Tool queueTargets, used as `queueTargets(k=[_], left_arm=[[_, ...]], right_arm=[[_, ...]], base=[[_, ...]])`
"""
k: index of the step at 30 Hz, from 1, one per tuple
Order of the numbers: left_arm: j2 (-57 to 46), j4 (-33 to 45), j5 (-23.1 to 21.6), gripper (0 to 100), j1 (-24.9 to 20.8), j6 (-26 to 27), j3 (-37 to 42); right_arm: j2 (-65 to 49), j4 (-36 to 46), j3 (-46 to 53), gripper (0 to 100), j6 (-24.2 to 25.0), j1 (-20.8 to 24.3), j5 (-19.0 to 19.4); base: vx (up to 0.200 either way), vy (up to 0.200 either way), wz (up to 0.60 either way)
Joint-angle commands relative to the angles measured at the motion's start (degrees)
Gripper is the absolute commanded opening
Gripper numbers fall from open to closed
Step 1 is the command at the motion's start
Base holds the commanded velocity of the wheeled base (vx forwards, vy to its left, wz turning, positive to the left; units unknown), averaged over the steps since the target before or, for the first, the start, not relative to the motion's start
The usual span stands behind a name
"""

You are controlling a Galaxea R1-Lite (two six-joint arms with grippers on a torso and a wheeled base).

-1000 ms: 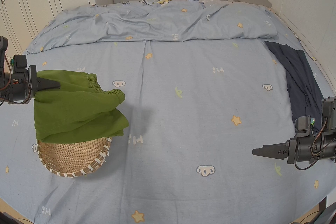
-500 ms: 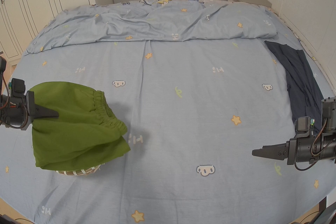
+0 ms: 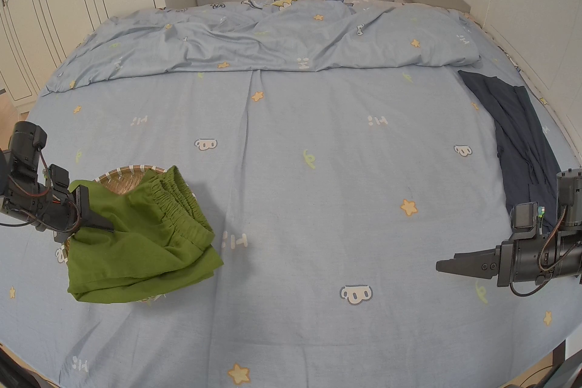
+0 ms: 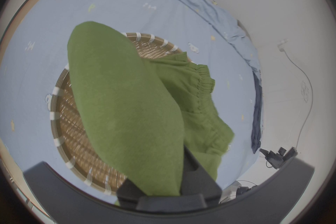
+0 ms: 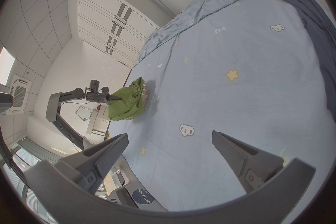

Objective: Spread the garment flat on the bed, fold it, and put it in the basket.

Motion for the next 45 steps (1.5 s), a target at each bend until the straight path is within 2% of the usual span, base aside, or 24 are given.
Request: queueTargets(k=[1, 8, 20, 21, 28, 36, 45], left_arm=[[10.95, -2.91, 1.22, 0, 1.36, -0.01, -2.36], [17.10, -6.25, 1.22, 0, 0.74, -0.18, -5.35], [17.98, -9.41, 2.46, 0, 0.39, -0.10, -5.17], [18.07, -9.50, 2.46, 100, 0.39, -0.10, -5.08], [16.31, -8.97, 2.46, 100, 0.30, -0.62, -5.08], [2.33, -8.80, 2.28, 100, -0.31, -0.89, -2.45], [-5.93, -8.71, 2.54, 100, -3.21, -1.15, -0.07]], right_arm=[[0.04, -0.01, 0.00, 100, 0.02, 0.18, 0.01], [0.22, -0.01, 0.00, 100, -0.07, 0.18, 0.01], [0.31, -0.09, 0.26, 100, -0.07, 0.26, 0.01], [0.31, -0.09, 0.26, 100, -0.07, 0.26, 0.01], [0.31, -0.18, 0.26, 100, -0.07, 0.18, 0.01], [0.22, -0.27, 0.17, 100, -0.07, 0.18, 0.01], [-0.40, -0.27, 0.26, 100, -0.33, 0.00, -0.17]], base=[[0.000, 0.000, 0.00], [0.000, 0.000, 0.00], [0.000, 0.000, 0.00], [0.000, 0.000, 0.00], [0.000, 0.000, 0.00], [0.000, 0.000, 0.00], [0.000, 0.000, 0.00]])
